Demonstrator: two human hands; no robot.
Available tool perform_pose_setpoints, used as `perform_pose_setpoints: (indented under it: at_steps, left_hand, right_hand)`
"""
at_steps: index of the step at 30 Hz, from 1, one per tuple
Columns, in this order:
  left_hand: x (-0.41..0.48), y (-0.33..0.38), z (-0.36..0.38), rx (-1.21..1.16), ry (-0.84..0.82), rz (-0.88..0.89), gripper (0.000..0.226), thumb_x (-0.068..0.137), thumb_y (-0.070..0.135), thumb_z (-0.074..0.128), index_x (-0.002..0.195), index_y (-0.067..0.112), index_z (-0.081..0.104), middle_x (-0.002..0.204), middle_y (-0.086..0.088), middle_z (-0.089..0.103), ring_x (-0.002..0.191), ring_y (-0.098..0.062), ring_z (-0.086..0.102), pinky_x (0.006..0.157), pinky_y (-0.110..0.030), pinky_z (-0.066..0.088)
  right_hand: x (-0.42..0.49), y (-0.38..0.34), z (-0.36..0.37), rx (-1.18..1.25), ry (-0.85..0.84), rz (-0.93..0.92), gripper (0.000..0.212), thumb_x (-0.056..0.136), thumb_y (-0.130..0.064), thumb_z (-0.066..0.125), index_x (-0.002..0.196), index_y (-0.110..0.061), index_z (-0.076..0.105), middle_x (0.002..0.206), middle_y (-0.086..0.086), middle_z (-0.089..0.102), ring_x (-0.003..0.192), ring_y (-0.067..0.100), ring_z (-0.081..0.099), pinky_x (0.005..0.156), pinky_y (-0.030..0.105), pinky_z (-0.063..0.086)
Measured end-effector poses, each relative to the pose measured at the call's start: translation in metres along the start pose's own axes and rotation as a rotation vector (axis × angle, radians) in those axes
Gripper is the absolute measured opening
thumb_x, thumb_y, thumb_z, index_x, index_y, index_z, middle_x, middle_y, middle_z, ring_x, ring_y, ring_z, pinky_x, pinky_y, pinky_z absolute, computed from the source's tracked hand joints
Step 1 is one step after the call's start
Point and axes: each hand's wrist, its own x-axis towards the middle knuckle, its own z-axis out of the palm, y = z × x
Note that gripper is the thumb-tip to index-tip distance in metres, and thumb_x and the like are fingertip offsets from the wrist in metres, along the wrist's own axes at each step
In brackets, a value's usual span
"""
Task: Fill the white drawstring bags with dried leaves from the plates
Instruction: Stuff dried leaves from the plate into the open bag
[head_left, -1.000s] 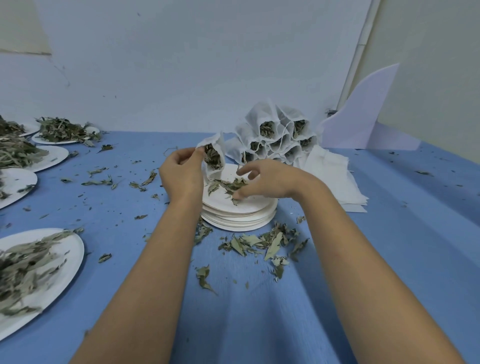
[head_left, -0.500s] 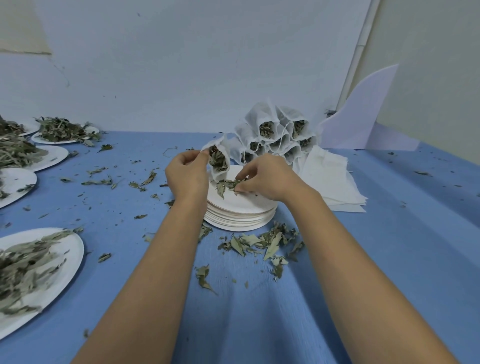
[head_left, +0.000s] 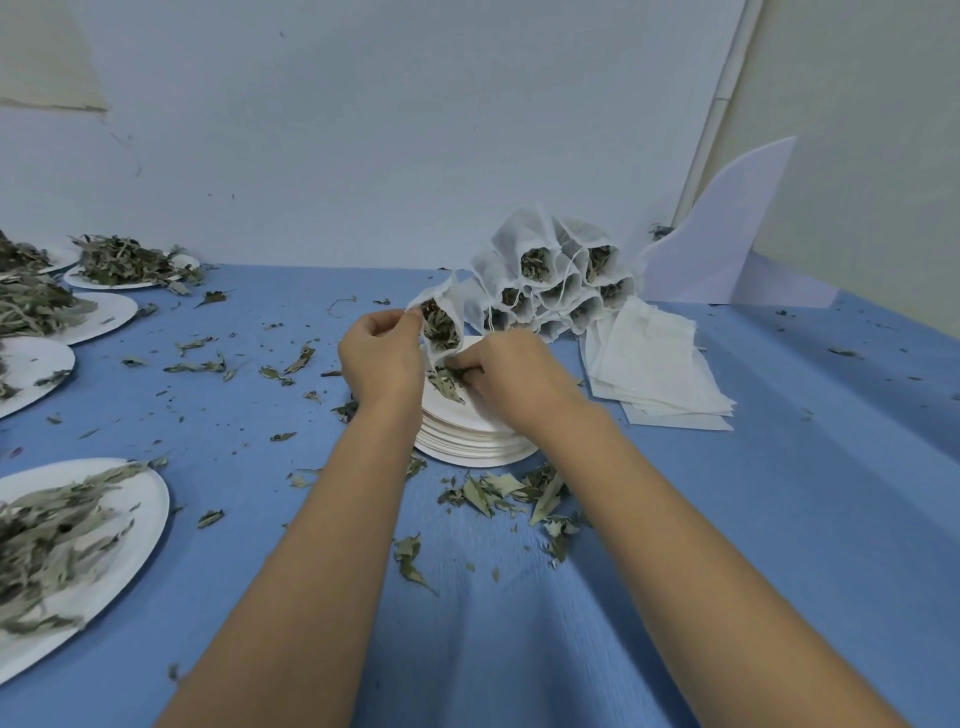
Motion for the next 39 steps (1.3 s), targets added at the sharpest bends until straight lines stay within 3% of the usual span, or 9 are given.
perform_pose_setpoints:
  at_steps: [3,8,11,13,20,26,33,39]
  left_hand:
    - [0.0,0.0,0.0,0.0,0.003,0.001,0.015,0.088,0.019,0.066,0.075,0.022,0.059,0.076,0.006,0.061,0.069,-0.008,0.056,0.066,-0.025,0.047]
    - [0.0,0.001,-0.002,-0.003,0.009,-0.013,0.012,0.088,0.018,0.066,0.078,0.018,0.059,0.076,0.005,0.06,0.072,-0.013,0.057,0.068,-0.028,0.048]
    - [0.002,0.004,-0.003,-0.041,0.029,-0.011,0.013,0.088,0.017,0.066,0.077,0.019,0.058,0.077,0.002,0.06,0.072,-0.014,0.057,0.07,-0.029,0.051]
    - [0.003,0.007,-0.004,-0.078,0.053,0.015,0.016,0.088,0.016,0.066,0.075,0.02,0.057,0.079,0.0,0.061,0.07,-0.014,0.057,0.067,-0.025,0.049]
    - [0.0,0.018,-0.005,-0.193,0.072,0.149,0.016,0.086,0.012,0.068,0.076,0.021,0.059,0.079,-0.002,0.065,0.072,-0.015,0.062,0.069,-0.022,0.054]
    - [-0.001,0.025,-0.006,-0.136,0.07,0.326,0.014,0.085,0.013,0.068,0.076,0.022,0.063,0.076,0.003,0.067,0.078,-0.015,0.066,0.08,-0.034,0.057]
    - [0.004,0.024,-0.011,-0.155,0.136,0.297,0.012,0.085,0.014,0.069,0.078,0.022,0.063,0.08,0.0,0.067,0.081,-0.018,0.067,0.08,-0.033,0.057]
    - [0.008,0.029,-0.016,-0.278,0.186,0.232,0.009,0.086,0.011,0.069,0.081,0.015,0.062,0.076,-0.001,0.065,0.069,-0.012,0.064,0.065,-0.021,0.056]
  right_hand:
    - [-0.005,-0.005,-0.001,-0.055,-0.038,-0.001,0.032,0.09,-0.007,0.047,0.109,-0.015,0.071,0.09,0.011,0.066,0.077,0.025,0.056,0.062,0.029,0.042]
    - [-0.012,-0.01,-0.001,0.007,-0.095,0.048,0.033,0.094,-0.029,0.042,0.08,-0.006,0.061,0.068,0.004,0.047,0.072,0.024,0.045,0.056,0.029,0.028]
    - [-0.01,-0.007,0.001,-0.047,-0.122,0.024,0.032,0.099,-0.026,0.041,0.11,-0.012,0.067,0.091,0.009,0.063,0.088,0.027,0.055,0.066,0.029,0.038]
    - [-0.009,-0.005,0.003,-0.018,-0.103,0.053,0.031,0.1,-0.023,0.043,0.118,-0.015,0.067,0.104,0.011,0.067,0.097,0.029,0.058,0.075,0.032,0.046]
    - [-0.011,-0.003,0.014,0.016,0.063,0.106,0.027,0.093,-0.008,0.046,0.102,-0.005,0.072,0.097,0.014,0.071,0.093,0.028,0.06,0.082,0.039,0.048]
    - [-0.01,-0.001,0.015,0.037,0.109,0.145,0.031,0.083,0.004,0.046,0.099,-0.002,0.072,0.096,0.015,0.072,0.09,0.026,0.064,0.081,0.04,0.051]
    - [-0.01,0.001,0.014,0.046,0.129,0.152,0.03,0.082,0.005,0.047,0.098,-0.001,0.071,0.096,0.015,0.071,0.091,0.026,0.064,0.083,0.041,0.051]
    - [-0.01,0.0,0.014,0.016,0.111,0.143,0.029,0.08,0.005,0.047,0.093,-0.001,0.071,0.088,0.016,0.07,0.082,0.029,0.062,0.074,0.041,0.052]
